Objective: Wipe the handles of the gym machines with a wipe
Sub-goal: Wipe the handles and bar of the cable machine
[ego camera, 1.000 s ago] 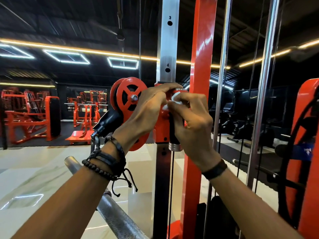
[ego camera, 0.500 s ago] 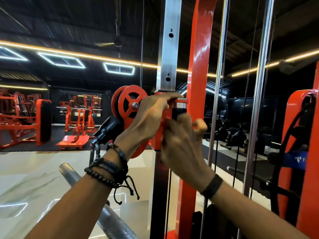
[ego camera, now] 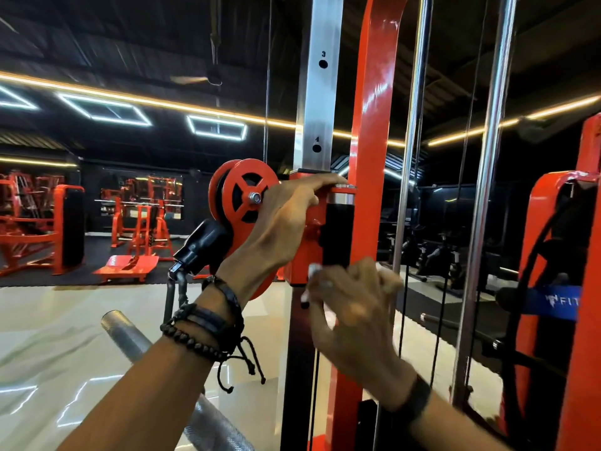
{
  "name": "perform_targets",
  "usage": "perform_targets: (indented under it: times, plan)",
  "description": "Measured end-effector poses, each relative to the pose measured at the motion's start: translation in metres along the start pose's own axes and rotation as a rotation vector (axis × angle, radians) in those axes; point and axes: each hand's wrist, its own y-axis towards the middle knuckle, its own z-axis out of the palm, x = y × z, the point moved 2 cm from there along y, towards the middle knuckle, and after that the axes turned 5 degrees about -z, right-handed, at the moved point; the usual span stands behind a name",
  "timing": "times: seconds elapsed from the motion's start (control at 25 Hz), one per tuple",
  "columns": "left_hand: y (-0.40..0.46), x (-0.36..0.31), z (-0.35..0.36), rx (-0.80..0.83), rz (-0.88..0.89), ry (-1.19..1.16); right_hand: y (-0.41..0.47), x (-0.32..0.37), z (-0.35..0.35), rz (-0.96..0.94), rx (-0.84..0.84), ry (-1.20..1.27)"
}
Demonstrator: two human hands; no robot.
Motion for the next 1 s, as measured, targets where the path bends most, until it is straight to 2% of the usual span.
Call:
perform_targets:
  times: [0.08, 0.24, 0.32, 0.44, 0.56, 0.68, 0.84, 0.92, 1.0]
  plan:
    - [0.002, 0.006, -0.002, 0.0, 0.047, 0.041, -0.009, -0.001, -0.004, 0.086, -0.036, 0.122]
    - [0.001, 0.011, 0.001, 0.008, 0.046, 0.051, 0.065, -0.031, -0.008, 0.257, -0.311, 0.367]
    - [0.0, 0.012, 0.002, 0.005, 0.028, 0.027, 0.051, -0.031, -0.009, 0.312, -0.333, 0.426]
    - [0.0, 0.01, 0.004, 0.008, 0.035, 0.021, -0.017, -0.014, -0.007, 0.441, -0.296, 0.478]
    - [0.001, 0.013, 0.005, -0.012, 0.035, 0.005, -0.005, -0.035, 0.004, 0.629, -0.331, 0.688]
    - [0.003, 0.016, 0.005, -0.007, 0.023, -0.001, 0.047, -0.06, 0.013, 0.838, -0.247, 1.031]
    - [0.004, 0.014, 0.003, -0.013, 0.036, 0.039, 0.004, -0.046, 0.013, 0.975, 0.009, 1.23]
    - [0.004, 0.012, 0.004, -0.034, 0.062, 0.063, 0.0, -0.045, 0.01, 0.996, 0.074, 1.377]
    - [0.003, 0.01, 0.006, -0.034, 0.058, 0.057, 0.023, -0.057, 0.008, 0.941, 0.121, 1.397]
